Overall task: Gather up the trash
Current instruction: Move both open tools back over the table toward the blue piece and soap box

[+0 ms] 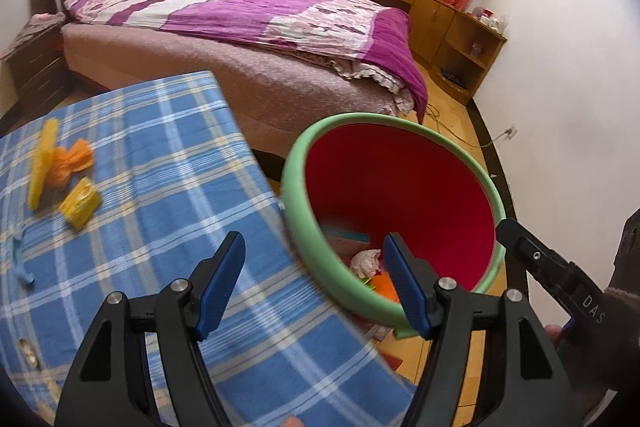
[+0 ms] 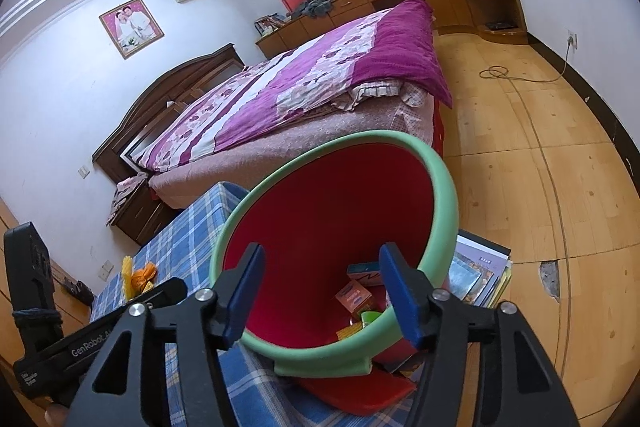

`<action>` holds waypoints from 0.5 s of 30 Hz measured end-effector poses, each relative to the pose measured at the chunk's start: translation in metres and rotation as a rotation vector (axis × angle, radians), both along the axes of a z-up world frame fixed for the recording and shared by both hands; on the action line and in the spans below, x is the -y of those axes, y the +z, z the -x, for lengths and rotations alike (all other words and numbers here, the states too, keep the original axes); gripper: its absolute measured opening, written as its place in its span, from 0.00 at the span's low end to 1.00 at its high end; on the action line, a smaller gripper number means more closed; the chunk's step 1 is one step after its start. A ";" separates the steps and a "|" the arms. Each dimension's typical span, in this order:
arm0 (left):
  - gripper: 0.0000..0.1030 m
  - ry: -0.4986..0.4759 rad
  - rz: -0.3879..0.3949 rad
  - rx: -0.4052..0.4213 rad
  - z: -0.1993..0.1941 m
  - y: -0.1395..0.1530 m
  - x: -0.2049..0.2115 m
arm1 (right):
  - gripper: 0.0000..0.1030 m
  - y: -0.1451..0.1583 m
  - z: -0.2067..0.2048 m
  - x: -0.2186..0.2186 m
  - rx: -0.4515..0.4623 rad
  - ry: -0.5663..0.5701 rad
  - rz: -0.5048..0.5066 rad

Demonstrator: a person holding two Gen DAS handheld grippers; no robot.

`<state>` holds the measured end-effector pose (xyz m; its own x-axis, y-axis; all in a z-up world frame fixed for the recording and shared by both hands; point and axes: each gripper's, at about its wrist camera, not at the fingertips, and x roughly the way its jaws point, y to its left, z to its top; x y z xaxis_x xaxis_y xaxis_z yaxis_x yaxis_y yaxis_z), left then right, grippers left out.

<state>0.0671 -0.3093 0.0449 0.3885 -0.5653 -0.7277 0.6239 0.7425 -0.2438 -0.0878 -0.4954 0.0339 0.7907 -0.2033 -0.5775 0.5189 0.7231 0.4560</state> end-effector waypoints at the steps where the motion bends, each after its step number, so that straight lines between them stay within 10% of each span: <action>1: 0.69 0.014 0.000 -0.001 0.000 0.001 -0.007 | 0.63 0.000 -0.001 -0.002 -0.003 0.005 0.000; 15: 0.69 0.172 0.004 0.014 -0.004 0.013 -0.079 | 0.77 0.001 -0.015 -0.042 -0.063 0.079 0.019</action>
